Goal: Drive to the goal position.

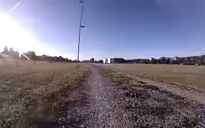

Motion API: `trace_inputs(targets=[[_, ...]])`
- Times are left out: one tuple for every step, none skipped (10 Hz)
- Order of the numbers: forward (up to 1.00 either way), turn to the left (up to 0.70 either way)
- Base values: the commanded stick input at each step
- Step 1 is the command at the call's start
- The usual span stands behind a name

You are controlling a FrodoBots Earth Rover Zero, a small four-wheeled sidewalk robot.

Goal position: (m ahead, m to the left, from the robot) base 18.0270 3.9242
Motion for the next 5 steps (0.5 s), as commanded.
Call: trace_inputs(targets=[[0.5,0.0],[0.5,0.0],[0.5,0.0],[0.5,0.0],[0.5,0.0]])
